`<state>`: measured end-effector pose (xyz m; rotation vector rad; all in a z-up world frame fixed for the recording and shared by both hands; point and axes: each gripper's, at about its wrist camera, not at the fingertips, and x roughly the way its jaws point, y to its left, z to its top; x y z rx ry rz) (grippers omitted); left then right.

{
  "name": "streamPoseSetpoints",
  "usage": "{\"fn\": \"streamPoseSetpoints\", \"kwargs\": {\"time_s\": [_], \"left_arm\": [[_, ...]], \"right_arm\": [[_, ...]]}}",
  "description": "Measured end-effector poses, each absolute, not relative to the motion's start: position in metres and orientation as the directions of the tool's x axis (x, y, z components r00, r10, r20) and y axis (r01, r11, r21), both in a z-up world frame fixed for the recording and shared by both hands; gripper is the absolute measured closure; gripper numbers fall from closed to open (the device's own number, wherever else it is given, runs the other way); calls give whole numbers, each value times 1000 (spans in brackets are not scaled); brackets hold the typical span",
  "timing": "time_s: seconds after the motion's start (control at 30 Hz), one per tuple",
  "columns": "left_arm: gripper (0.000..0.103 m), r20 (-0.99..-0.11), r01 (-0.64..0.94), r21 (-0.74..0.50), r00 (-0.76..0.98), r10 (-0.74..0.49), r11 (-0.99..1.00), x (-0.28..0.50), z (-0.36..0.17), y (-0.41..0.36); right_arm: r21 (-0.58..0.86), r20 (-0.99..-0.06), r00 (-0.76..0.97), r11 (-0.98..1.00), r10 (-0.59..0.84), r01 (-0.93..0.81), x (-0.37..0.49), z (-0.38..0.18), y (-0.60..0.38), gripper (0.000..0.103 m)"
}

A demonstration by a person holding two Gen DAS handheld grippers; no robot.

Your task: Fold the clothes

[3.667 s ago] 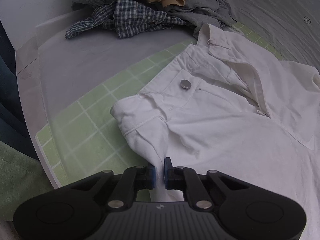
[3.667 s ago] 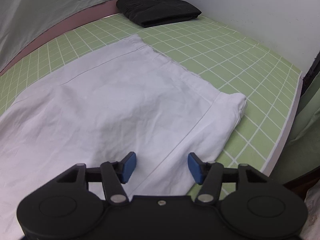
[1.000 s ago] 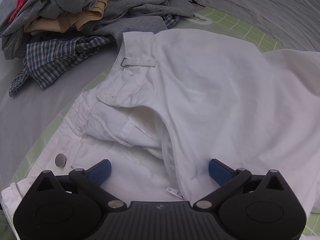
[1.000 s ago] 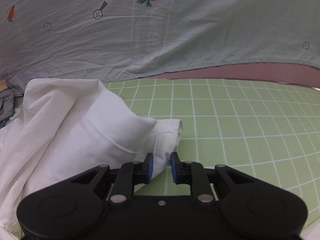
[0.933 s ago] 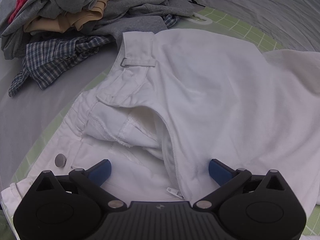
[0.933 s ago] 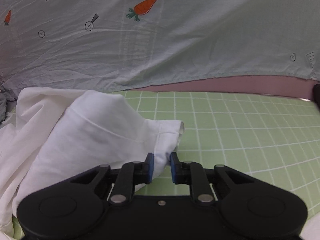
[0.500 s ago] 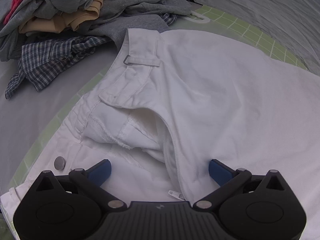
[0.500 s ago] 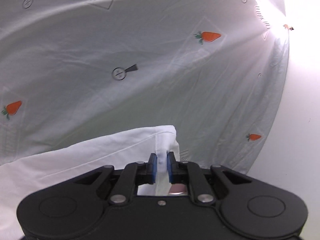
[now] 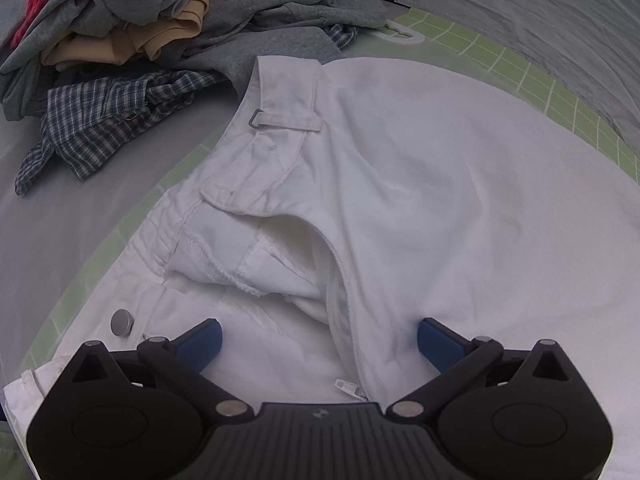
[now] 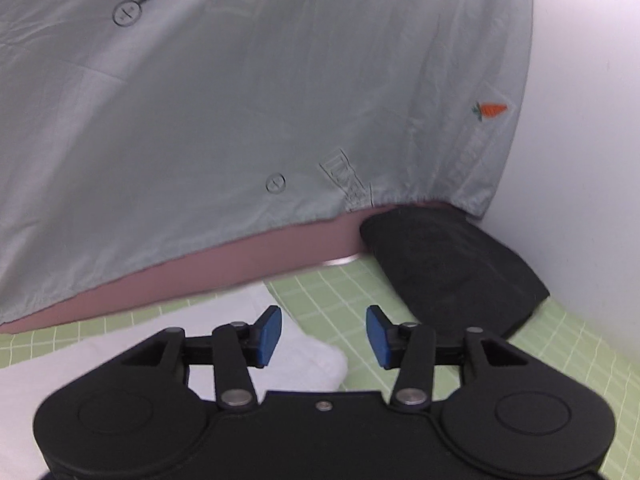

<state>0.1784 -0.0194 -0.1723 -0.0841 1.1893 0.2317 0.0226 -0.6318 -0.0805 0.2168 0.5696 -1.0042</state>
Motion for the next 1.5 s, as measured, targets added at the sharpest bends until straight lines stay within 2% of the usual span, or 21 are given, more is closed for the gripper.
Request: {"fn": "streamPoseSetpoints", "kwargs": {"time_s": [0.17,0.3,0.47,0.53,0.6,0.63,0.67,0.83,0.97,1.03,1.1,1.13,1.2,1.27,1.37,1.5], "left_arm": [[0,-929,-222,70,342,145,973,180,-172,-21],[0,-930,-225,80,334,154,971,181,-171,-23],[0,-928,-231,96,331,171,968,181,-171,-27],[0,-927,-232,104,331,179,967,182,-171,-28],[0,-926,-233,106,331,181,967,183,-171,-28],[0,-926,-234,105,331,180,967,183,-171,-28],[0,-926,-235,103,332,179,967,182,-171,-28],[0,-923,-242,90,344,172,966,180,-171,-27],[0,-924,-234,103,336,179,967,181,-170,-29],[0,-920,-227,109,346,185,968,177,-165,-30],[0,-916,-218,101,361,176,971,171,-159,-29],[0,-914,-210,88,371,162,974,165,-155,-30],[0,-910,-197,62,392,137,978,154,-147,-31],[0,-903,-175,34,417,106,984,137,-138,-33],[0,-897,-145,24,434,85,989,108,-129,-36],[0,-901,-120,23,427,73,992,68,-129,-36]], "right_arm": [[107,-684,360,400,-635,910,-13,-131,-660,47],[218,-722,389,345,-573,913,-21,-158,-671,42],[143,-743,339,358,-577,923,-5,-173,-675,44],[109,-748,330,385,-576,917,1,-175,-678,51],[62,-743,331,432,-582,900,8,-173,-679,81],[39,-738,333,456,-586,889,10,-171,-678,88],[17,-729,340,481,-594,877,12,-166,-677,100],[-61,-610,347,479,-712,876,-14,-123,-670,101],[-83,-719,259,450,-645,889,-35,-152,-687,99],[-148,-727,202,437,-657,887,-39,-159,-681,90],[-191,-700,174,417,-692,889,-47,-152,-671,56],[-196,-680,177,409,-712,891,-53,-145,-665,50],[-138,-656,238,424,-716,895,-72,-128,-653,27],[-78,-641,310,461,-702,884,-93,-113,-639,14],[-63,-638,378,535,-671,843,-122,-104,-613,2],[-81,-660,386,572,-644,816,-156,-107,-581,0]]}}
